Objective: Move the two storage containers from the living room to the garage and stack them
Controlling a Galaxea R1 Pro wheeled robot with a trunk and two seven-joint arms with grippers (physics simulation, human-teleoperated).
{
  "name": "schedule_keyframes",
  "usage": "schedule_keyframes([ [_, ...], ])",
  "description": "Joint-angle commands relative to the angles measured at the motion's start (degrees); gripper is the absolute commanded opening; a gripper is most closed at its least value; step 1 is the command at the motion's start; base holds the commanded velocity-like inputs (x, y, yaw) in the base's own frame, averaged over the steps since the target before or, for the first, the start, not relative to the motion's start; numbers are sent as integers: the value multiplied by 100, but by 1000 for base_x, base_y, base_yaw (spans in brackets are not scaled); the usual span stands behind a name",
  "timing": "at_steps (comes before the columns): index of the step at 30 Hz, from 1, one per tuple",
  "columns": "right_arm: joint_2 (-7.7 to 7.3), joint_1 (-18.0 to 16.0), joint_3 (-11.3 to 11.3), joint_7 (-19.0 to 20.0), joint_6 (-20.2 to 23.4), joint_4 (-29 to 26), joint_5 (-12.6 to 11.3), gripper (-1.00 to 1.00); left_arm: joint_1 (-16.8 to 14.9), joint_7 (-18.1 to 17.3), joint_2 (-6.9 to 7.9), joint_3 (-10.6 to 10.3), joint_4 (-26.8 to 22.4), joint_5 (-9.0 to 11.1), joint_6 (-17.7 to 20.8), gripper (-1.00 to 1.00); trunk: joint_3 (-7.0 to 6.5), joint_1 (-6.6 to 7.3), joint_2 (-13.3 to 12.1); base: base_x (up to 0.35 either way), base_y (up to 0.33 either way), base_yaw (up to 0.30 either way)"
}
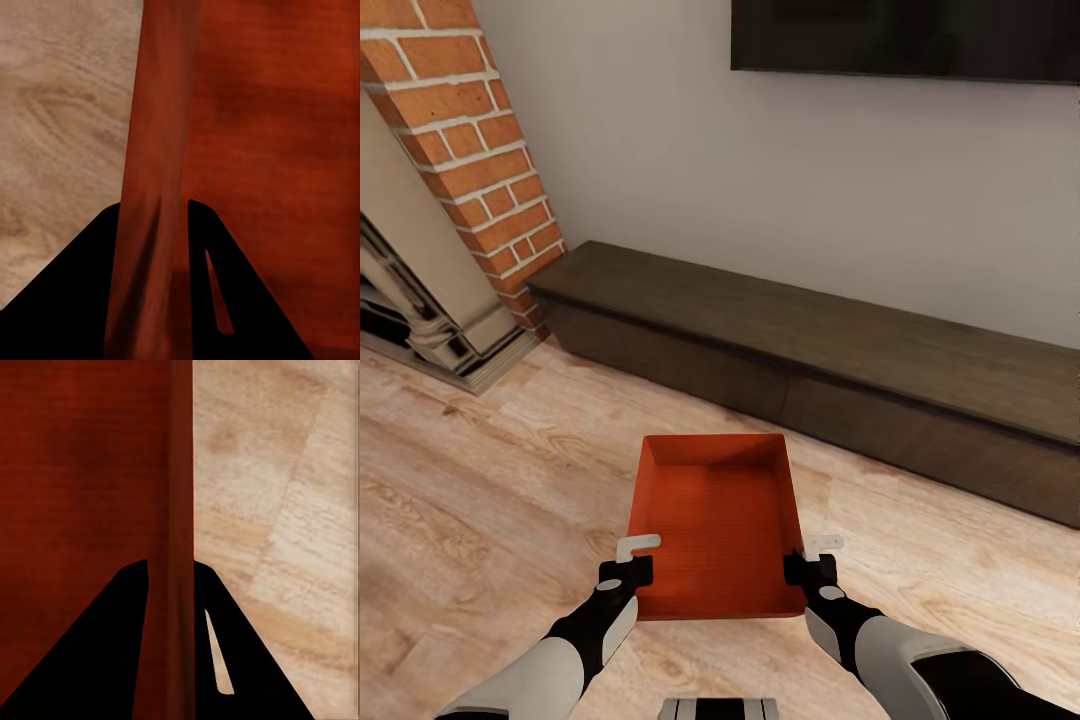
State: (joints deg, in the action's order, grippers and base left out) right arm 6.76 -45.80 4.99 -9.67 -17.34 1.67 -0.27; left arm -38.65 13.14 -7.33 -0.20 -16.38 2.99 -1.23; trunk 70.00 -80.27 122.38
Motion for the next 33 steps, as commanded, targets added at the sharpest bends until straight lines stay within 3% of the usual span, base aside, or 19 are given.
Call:
schedule_keyframes([
  [1, 0, -8, -42, -52, -41, 17, -110, -100, -2, 48, 4, 46, 1, 0, -10, -100, -15, 23, -40, 0, 0, 0],
  [33, 18, -8, -45, -52, -50, 17, -122, -100, -2, 48, 12, 50, 20, 0, -9, -100, -590, 726, -1324, 0, 0, 0],
])
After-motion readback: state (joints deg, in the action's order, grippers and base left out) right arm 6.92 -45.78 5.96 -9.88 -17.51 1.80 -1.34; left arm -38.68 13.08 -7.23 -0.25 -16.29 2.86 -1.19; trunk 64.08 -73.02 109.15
